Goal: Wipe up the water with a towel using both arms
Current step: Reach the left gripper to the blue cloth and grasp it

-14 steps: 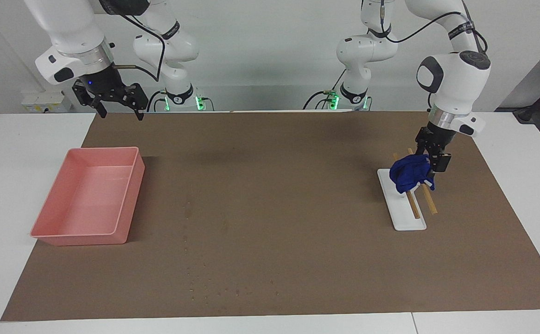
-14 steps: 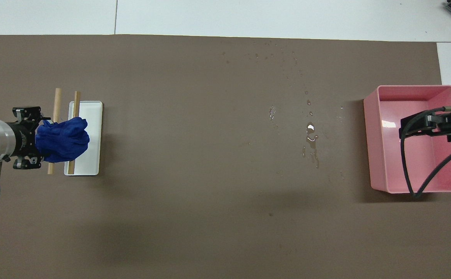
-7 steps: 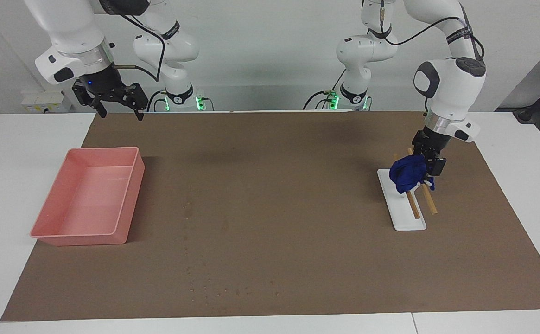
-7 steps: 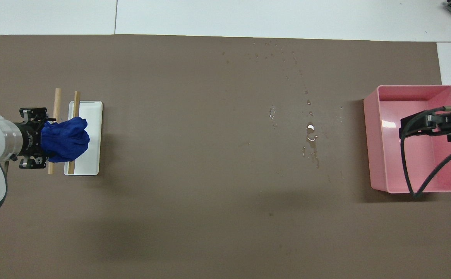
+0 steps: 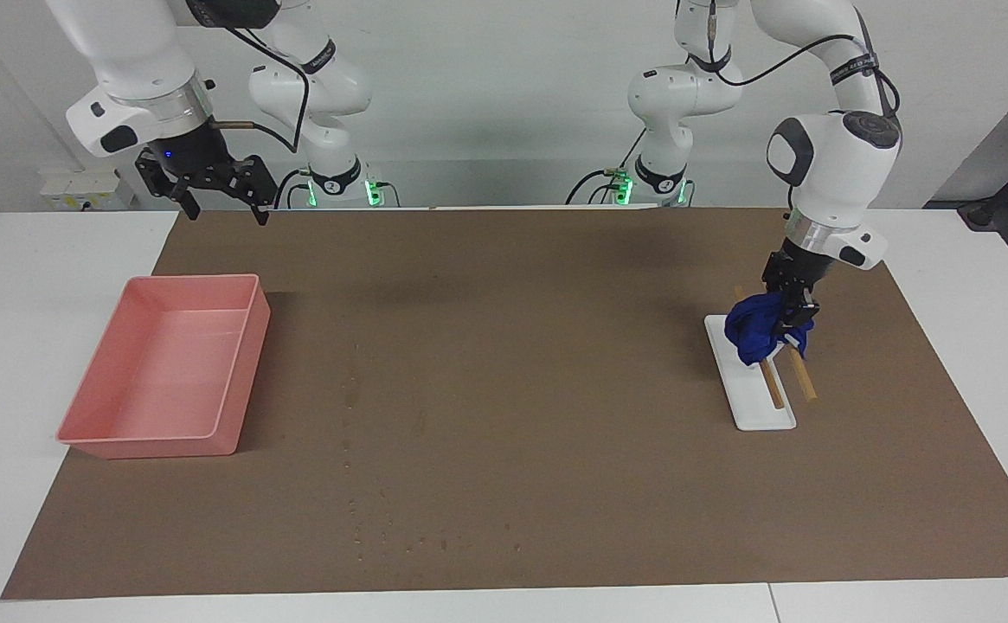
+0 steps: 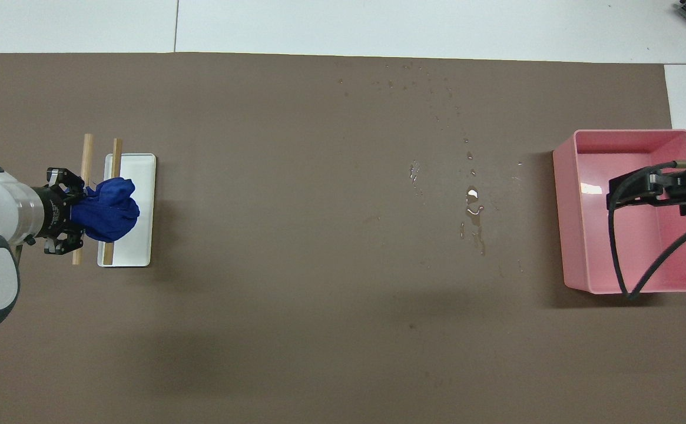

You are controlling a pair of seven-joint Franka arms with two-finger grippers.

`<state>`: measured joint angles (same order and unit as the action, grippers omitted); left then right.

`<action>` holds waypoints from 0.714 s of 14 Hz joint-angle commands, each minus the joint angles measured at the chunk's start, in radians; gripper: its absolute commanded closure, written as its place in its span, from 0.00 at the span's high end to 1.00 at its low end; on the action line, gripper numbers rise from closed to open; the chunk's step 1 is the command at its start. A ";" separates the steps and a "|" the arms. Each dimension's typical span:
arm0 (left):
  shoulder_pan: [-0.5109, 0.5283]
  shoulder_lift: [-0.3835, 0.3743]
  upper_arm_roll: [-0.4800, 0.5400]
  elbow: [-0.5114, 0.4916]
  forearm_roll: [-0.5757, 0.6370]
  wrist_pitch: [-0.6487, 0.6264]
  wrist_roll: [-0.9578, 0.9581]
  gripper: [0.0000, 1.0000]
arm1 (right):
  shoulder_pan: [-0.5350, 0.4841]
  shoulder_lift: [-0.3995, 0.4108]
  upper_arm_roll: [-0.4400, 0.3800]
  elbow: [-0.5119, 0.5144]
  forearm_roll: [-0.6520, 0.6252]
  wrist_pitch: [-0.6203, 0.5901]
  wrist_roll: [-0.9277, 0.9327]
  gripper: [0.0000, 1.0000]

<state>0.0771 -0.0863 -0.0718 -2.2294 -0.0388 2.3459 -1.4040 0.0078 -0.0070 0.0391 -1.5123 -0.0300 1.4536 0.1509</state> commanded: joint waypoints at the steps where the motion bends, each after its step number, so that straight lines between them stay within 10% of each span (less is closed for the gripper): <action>1: -0.014 0.014 0.007 0.019 -0.012 -0.040 0.000 0.00 | -0.002 -0.024 0.005 -0.028 0.012 0.017 0.032 1.00; 10: -0.106 0.013 -0.029 0.260 -0.254 -0.338 -0.101 0.00 | -0.002 -0.028 0.005 -0.034 0.012 0.016 0.055 1.00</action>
<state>-0.0086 -0.0549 -0.0907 -1.9922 -0.2468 2.0394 -1.4511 0.0080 -0.0071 0.0405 -1.5149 -0.0300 1.4537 0.1828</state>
